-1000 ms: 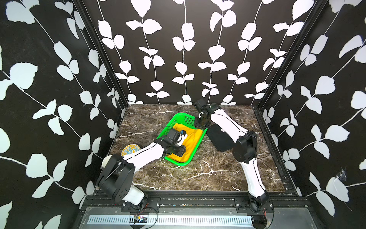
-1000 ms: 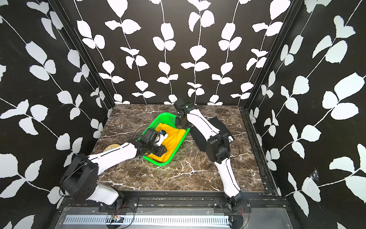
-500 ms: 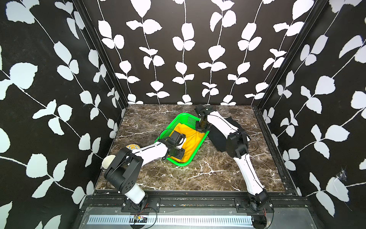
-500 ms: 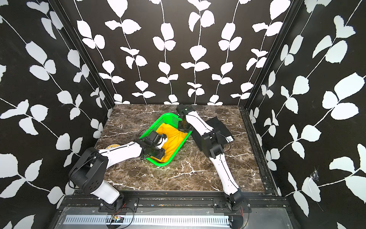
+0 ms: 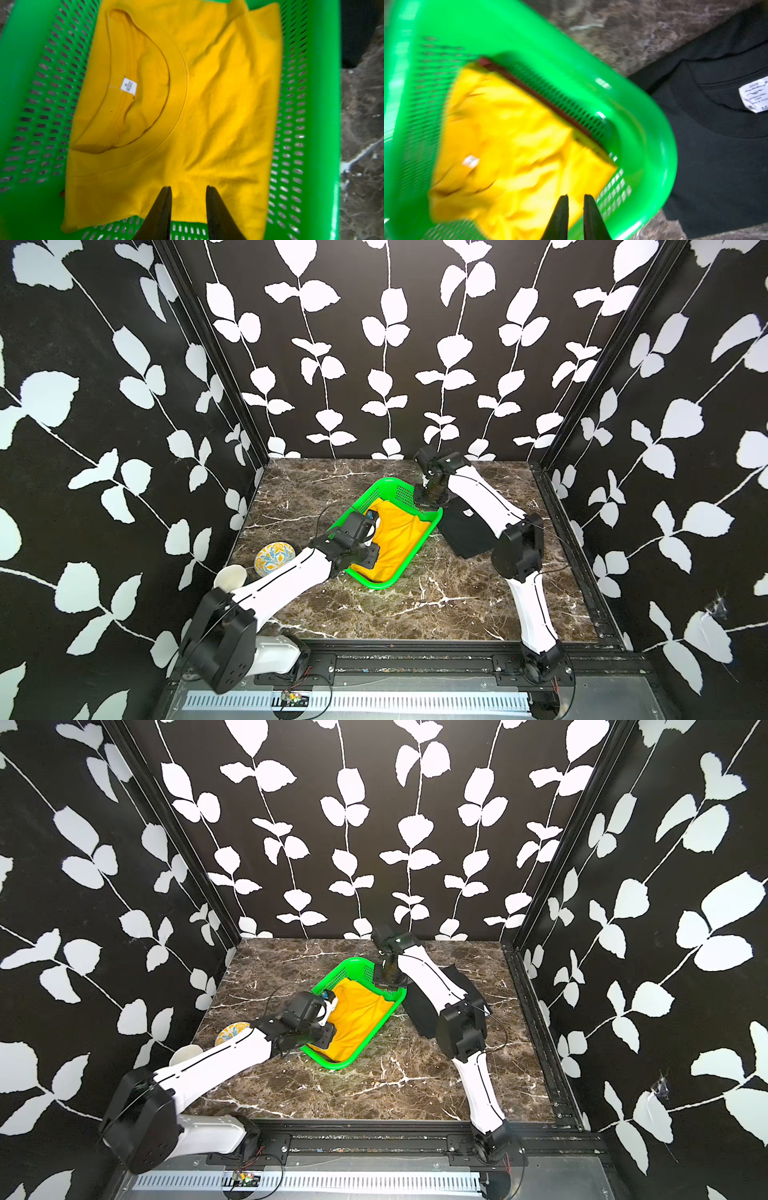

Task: Put the folded t-shirts into the basket
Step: Place the T-shirt in the bin.

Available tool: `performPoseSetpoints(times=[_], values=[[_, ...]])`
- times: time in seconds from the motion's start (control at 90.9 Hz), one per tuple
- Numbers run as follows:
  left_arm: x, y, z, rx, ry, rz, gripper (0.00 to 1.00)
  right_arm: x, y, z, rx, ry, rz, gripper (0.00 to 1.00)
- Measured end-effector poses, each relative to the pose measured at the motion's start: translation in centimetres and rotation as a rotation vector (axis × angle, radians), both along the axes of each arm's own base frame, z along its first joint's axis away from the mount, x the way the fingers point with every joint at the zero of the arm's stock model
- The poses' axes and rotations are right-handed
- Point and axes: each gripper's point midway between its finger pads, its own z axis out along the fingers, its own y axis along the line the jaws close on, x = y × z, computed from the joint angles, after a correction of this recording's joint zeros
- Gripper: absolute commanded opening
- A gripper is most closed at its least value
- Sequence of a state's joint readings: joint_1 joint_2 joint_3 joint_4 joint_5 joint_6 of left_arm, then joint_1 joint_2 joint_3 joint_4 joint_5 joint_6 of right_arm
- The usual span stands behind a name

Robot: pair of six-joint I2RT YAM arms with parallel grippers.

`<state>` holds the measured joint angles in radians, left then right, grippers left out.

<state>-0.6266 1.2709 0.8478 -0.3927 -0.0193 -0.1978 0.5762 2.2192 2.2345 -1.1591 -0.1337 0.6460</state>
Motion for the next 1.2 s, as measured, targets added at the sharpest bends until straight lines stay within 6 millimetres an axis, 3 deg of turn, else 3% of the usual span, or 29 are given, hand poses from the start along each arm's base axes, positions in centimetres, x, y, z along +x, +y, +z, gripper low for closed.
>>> performPoseSetpoints(times=[0.11,0.264,0.451,0.583,0.66,1.001,1.1,1.199], values=[[0.1,0.6,2.3,-0.033,-0.061,0.034,0.35,-2.2,1.2,0.5,0.018,0.028,0.048,0.16],[0.6,2.5,3.2,-0.021,-0.087,0.127,0.36,-4.0,1.2,-2.9,-0.048,0.110,0.067,0.15],[1.3,4.3,3.2,-0.009,-0.087,0.212,0.36,-3.4,0.8,-7.1,-0.145,0.153,0.050,0.11],[1.4,4.4,3.3,-0.013,-0.087,0.220,0.36,-2.5,1.1,-10.3,-0.181,0.174,0.045,0.10],[1.3,4.3,3.4,-0.020,-0.087,0.218,0.36,-2.3,1.4,-11.1,-0.183,0.188,0.048,0.10],[1.3,3.6,4.3,-0.067,-0.105,0.193,0.36,-2.0,2.9,-9.7,-0.096,0.174,0.057,0.22],[1.4,2.8,5.0,-0.110,-0.119,0.165,0.33,-2.1,3.0,-7.0,-0.060,0.140,0.065,0.27],[1.3,1.9,5.7,-0.148,-0.137,0.128,0.33,-2.0,2.6,-2.2,-0.002,0.054,0.069,0.31]])
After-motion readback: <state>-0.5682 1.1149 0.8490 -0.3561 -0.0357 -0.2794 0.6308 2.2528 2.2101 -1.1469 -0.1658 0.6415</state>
